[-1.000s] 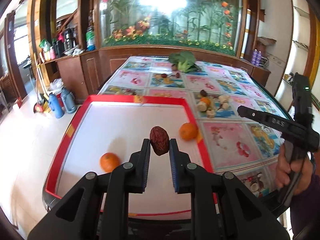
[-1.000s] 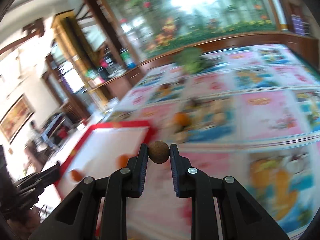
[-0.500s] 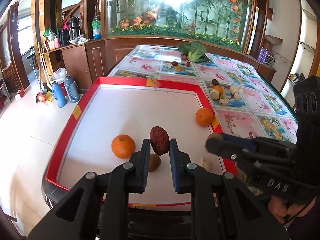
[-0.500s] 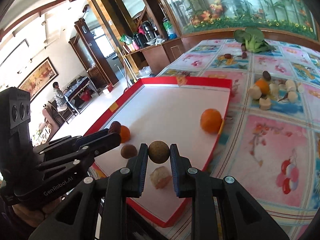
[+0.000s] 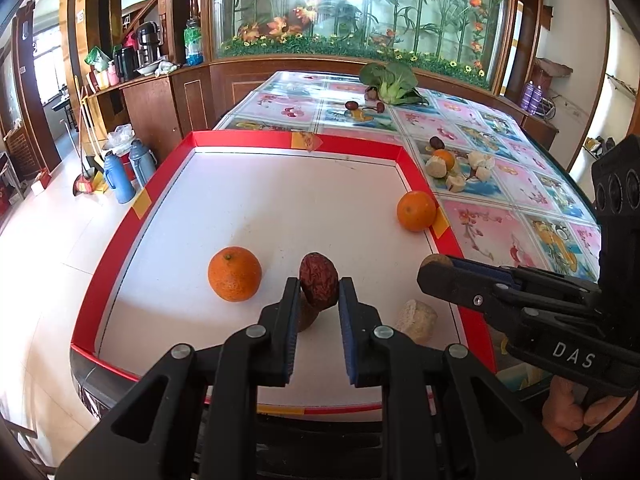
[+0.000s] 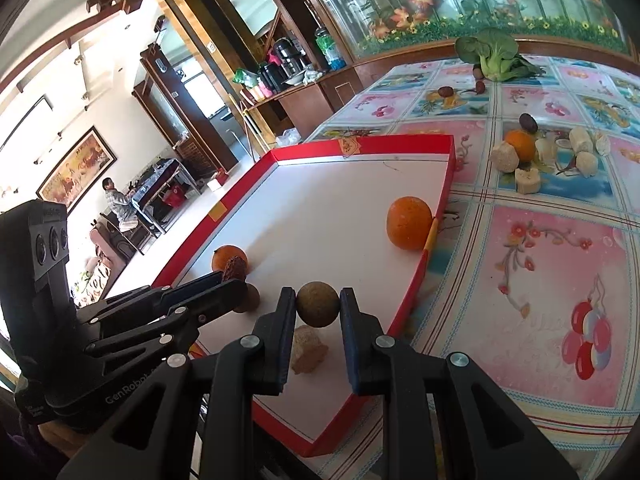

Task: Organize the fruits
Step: 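Carry the date into the tray and open the left gripper while the right releases the kiwi there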

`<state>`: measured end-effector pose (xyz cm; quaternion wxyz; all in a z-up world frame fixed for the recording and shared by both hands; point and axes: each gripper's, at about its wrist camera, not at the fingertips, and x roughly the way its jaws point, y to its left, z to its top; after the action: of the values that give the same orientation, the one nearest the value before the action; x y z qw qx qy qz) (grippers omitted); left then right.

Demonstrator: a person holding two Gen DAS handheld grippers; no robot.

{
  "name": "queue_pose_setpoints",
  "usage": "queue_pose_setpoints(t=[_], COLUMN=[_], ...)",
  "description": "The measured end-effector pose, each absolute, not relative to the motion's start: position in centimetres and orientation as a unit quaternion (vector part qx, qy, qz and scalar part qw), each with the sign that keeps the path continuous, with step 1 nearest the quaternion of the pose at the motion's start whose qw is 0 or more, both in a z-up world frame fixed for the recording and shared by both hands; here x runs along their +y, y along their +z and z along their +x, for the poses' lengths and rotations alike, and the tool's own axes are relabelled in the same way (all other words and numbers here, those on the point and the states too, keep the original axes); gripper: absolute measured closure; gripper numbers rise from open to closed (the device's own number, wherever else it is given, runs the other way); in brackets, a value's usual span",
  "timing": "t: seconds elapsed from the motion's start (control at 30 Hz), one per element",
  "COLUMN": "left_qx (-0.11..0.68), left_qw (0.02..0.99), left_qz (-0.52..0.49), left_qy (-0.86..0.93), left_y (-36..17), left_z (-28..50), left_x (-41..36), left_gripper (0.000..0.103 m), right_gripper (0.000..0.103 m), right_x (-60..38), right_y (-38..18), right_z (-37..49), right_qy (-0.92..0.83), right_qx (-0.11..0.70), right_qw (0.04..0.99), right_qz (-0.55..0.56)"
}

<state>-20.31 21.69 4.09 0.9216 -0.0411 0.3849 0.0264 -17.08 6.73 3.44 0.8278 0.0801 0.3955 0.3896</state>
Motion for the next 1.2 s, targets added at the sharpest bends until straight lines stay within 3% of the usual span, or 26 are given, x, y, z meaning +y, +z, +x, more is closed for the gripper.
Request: queue_pose_setpoints(t=[0.4, 0.93, 1.07, 1.2], left_qx=[0.366, 0.373, 0.387, 0.400], left_qw=[0.925, 0.912, 0.904, 0.899], left_qz=[-0.051, -0.091, -0.099, -0.098], left_qy=[0.090, 0.140, 0.149, 0.146], left_y=[5.1, 3.9, 3.2, 2.8], left_z=[-19.9, -20.6, -20.5, -20.3], left_x=[25.9, 31.2, 32.1, 31.9], left_gripper=[0.082, 0.082, 0.082, 0.082], right_gripper=[0.082, 0.082, 0.067, 0.062], right_x=[8.1, 13.3, 12.6, 11.4], right_y=[4.6, 2.7, 2.9, 3.6], right_z=[-14.3, -15.0, -14.8, -15.0], right_qy=[0.378, 0.393, 0.405, 0.409], right_qx=[0.394, 0.437, 0.442, 0.424], right_qw=[0.834, 0.809, 0.800, 0.807], right_qz=[0.087, 0.007, 0.022, 0.038])
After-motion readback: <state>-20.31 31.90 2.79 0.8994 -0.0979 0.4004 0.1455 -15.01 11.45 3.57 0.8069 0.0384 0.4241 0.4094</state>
